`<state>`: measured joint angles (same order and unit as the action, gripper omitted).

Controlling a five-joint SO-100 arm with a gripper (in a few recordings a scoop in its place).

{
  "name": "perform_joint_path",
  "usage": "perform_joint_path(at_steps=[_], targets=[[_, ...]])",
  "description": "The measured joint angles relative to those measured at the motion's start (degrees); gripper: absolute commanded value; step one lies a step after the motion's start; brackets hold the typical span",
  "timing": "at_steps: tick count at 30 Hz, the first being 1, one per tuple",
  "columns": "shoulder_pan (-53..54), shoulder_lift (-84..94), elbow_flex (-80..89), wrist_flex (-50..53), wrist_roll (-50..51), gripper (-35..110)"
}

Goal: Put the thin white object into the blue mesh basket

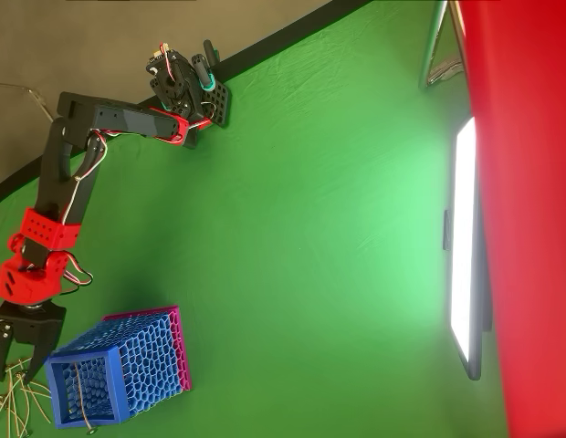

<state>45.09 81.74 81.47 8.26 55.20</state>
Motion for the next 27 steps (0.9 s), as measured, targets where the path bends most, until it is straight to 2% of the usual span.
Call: perform_joint_path(at_steps=[9,27], targets=[[-1.6,8.5,6.2,-1.4,-6.2,18],[-17.9,34.5,31.5,-0.2,-33.8,16]])
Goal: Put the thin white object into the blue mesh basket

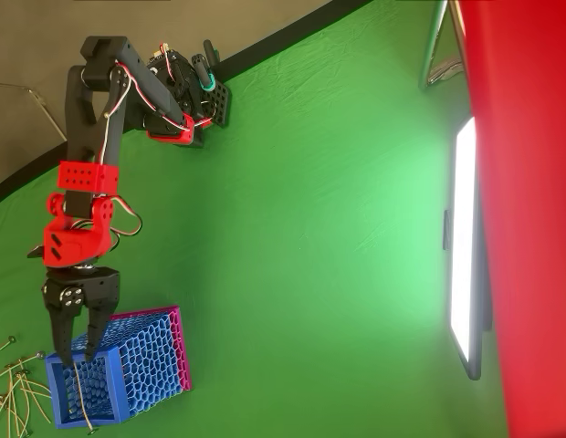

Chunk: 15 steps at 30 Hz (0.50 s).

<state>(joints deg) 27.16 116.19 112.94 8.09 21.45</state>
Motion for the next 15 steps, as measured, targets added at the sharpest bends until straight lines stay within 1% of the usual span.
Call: perform_joint_path(at_steps=[11,15], targets=[[-10.0,17.6,16.7,2.5,-12.8,16],[-13.9,25.9,25.4,3.8,-17.2,16]])
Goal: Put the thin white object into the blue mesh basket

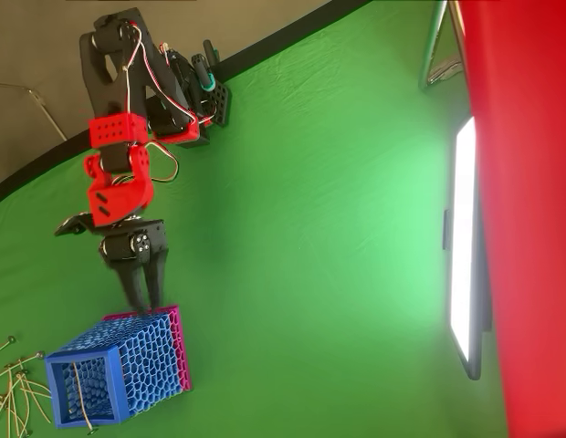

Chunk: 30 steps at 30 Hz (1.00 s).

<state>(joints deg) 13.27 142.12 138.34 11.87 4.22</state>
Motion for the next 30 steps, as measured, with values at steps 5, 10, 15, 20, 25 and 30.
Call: perform_joint_path(at_steps=[5,10,15,20,25,30], targets=[[-3.6,9.3,9.4,1.0,-4.7,16],[-6.9,21.8,20.6,2.3,-7.9,16],[-9.7,33.8,30.7,5.8,-9.3,16],[-9.7,39.9,35.9,9.3,-9.6,16],[-9.8,43.9,37.7,13.5,-9.6,15],[-9.9,46.2,37.9,20.0,-9.1,14]])
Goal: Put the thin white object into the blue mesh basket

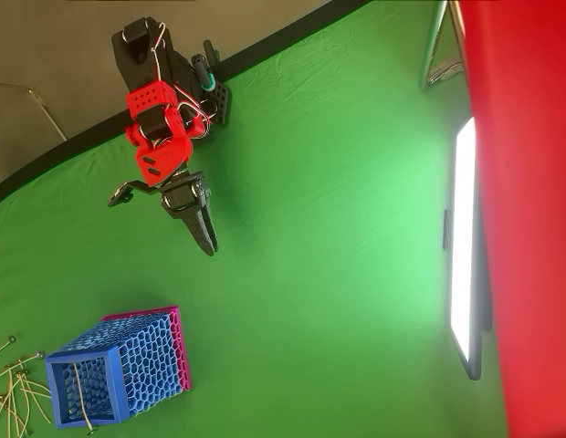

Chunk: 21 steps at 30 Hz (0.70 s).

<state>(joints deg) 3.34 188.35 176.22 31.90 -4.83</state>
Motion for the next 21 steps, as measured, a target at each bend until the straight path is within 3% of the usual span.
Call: perform_joint_path(at_steps=[8,11,21], targets=[[-0.6,1.5,0.0,11.4,0.9,8],[-0.5,1.5,0.0,13.3,0.9,1],[-0.4,1.6,0.0,16.7,2.9,1]])
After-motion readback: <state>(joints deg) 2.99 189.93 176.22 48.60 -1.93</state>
